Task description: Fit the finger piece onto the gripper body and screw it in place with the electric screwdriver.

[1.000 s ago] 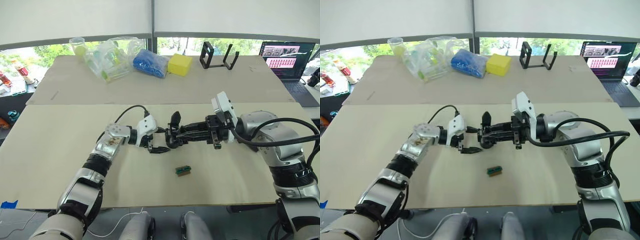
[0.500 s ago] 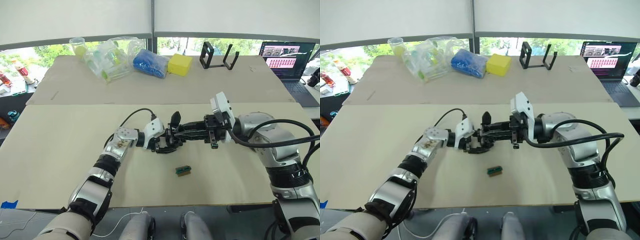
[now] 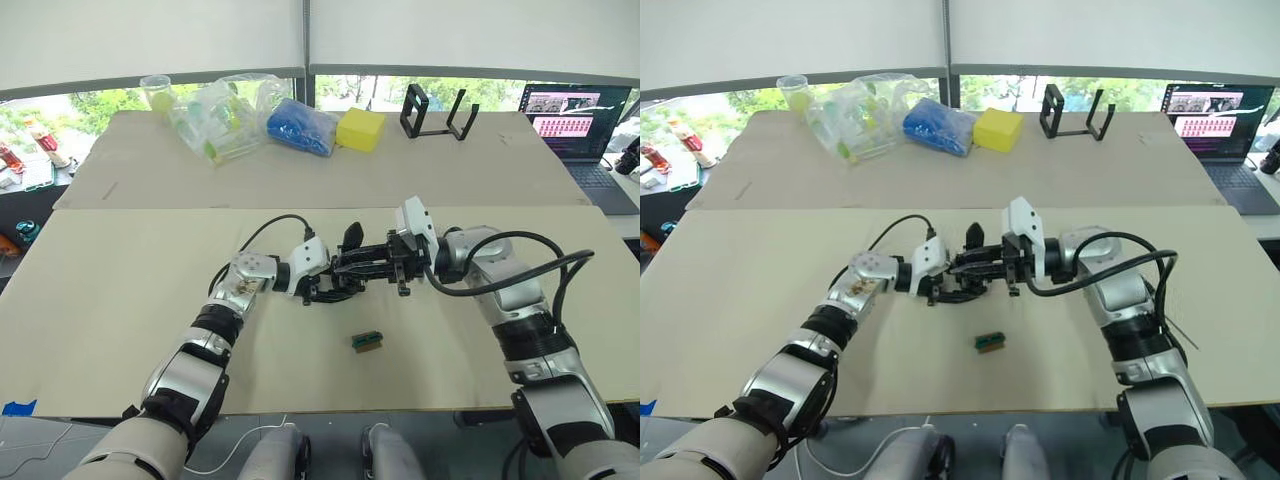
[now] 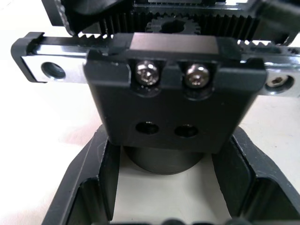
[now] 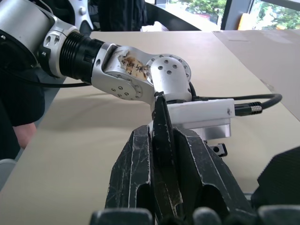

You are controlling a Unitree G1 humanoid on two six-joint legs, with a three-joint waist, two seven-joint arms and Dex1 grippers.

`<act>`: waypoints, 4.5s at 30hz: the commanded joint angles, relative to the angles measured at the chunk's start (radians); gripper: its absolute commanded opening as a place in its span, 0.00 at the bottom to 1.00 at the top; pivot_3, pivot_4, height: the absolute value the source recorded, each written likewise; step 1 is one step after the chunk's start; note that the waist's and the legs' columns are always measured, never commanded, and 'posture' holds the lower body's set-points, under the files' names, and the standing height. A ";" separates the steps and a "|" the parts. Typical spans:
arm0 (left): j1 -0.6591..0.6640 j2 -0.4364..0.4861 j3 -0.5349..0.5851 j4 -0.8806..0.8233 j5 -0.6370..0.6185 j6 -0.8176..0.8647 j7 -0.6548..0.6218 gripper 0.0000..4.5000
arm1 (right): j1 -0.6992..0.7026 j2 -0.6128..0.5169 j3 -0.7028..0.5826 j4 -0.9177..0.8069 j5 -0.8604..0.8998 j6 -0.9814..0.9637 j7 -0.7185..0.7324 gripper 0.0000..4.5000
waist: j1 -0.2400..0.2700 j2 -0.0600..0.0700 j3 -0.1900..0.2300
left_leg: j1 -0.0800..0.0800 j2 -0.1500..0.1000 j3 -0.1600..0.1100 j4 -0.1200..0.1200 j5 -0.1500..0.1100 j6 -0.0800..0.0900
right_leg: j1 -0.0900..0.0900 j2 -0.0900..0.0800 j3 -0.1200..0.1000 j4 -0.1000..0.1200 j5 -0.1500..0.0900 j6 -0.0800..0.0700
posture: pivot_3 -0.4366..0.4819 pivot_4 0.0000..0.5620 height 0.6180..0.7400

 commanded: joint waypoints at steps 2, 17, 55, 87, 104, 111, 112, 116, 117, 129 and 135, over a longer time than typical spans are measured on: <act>-0.005 -0.003 0.002 -0.002 0.016 -0.021 -0.012 0.51 | -0.030 0.011 -0.006 0.034 -0.010 -0.040 0.036 0.07 | -0.001 0.000 0.000 | 0.000 0.000 0.000 0.000 0.000 0.000 | 0.000 0.000 0.000 0.000 0.000 0.000 | 0.48 0.27 1.00; -0.004 0.007 0.022 -0.012 0.009 -0.015 -0.029 0.51 | -0.090 0.010 0.044 0.218 -0.068 -0.052 0.162 0.07 | -0.003 0.000 0.000 | 0.000 0.000 0.000 0.000 0.000 0.000 | -0.001 0.000 0.000 0.002 0.000 0.000 | 0.48 0.27 1.00; 0.022 0.014 0.031 -0.074 0.001 0.012 -0.040 0.51 | -0.085 0.054 0.096 0.277 -0.128 -0.013 0.154 0.07 | -0.018 0.001 -0.003 | 0.003 0.000 -0.001 -0.001 0.000 0.000 | 0.000 -0.001 0.000 0.003 0.000 0.000 | 0.48 0.27 1.00; 0.040 0.039 0.046 -0.122 -0.017 0.056 -0.064 0.51 | -0.032 0.028 0.147 0.254 -0.139 0.120 0.167 0.07 | -0.025 0.001 -0.008 | 0.007 0.000 -0.001 -0.003 -0.001 -0.001 | 0.001 -0.002 0.000 0.003 0.000 0.000 | 0.48 0.27 1.00; 0.063 0.057 0.040 -0.145 -0.015 0.051 -0.081 0.51 | -0.078 0.029 0.158 0.419 -0.171 0.054 0.227 0.07 | -0.027 0.000 -0.016 | 0.012 0.002 -0.001 -0.004 -0.003 -0.001 | 0.002 -0.002 0.000 0.002 0.000 0.000 | 0.48 0.27 1.00; 0.078 0.064 0.030 -0.148 -0.007 0.038 -0.090 0.51 | -0.121 0.069 0.154 0.487 -0.179 0.050 0.202 0.07 | -0.031 0.000 -0.022 | 0.012 0.002 -0.001 -0.005 -0.003 -0.002 | 0.002 -0.003 0.001 0.002 0.000 0.000 | 0.48 0.27 1.00; 0.078 0.065 0.030 -0.150 -0.008 0.039 -0.091 0.51 | -0.127 0.065 0.154 0.497 -0.180 0.048 0.211 0.07 | -0.031 0.000 -0.024 | 0.012 0.003 -0.001 -0.005 -0.003 -0.002 | 0.002 -0.003 0.001 0.002 0.000 0.000 | 0.48 0.27 1.00; 0.080 0.067 0.032 -0.156 -0.011 0.043 -0.089 0.51 | -0.139 0.061 0.147 0.525 -0.179 0.047 0.222 0.07 | -0.031 0.000 -0.025 | 0.013 0.003 -0.001 -0.008 -0.003 -0.003 | 0.001 -0.003 0.001 0.002 0.000 0.000 | 0.48 0.27 1.00; 0.079 0.065 0.033 -0.154 -0.010 0.044 -0.087 0.51 | -0.131 0.062 0.151 0.520 -0.182 0.037 0.223 0.07 | -0.031 0.001 -0.025 | 0.013 0.003 -0.001 -0.008 -0.003 -0.003 | 0.001 -0.003 0.001 0.002 0.000 0.000 | 0.48 0.27 1.00; 0.070 0.049 0.035 -0.154 -0.015 0.054 -0.073 0.51 | -0.019 0.065 0.096 0.386 -0.158 -0.010 0.142 0.07 | -0.032 0.000 -0.028 | 0.017 0.003 -0.001 -0.011 -0.003 -0.004 | 0.003 -0.003 0.002 0.000 0.000 0.000 | 0.48 0.27 1.00; 0.081 0.055 0.035 -0.168 -0.016 0.057 -0.076 0.51 | -0.071 0.062 0.144 0.462 -0.179 0.064 0.220 0.07 | -0.028 0.000 -0.028 | 0.017 0.003 -0.001 -0.012 -0.003 -0.003 | 0.003 -0.003 0.002 -0.002 0.000 0.000 | 0.48 0.27 1.00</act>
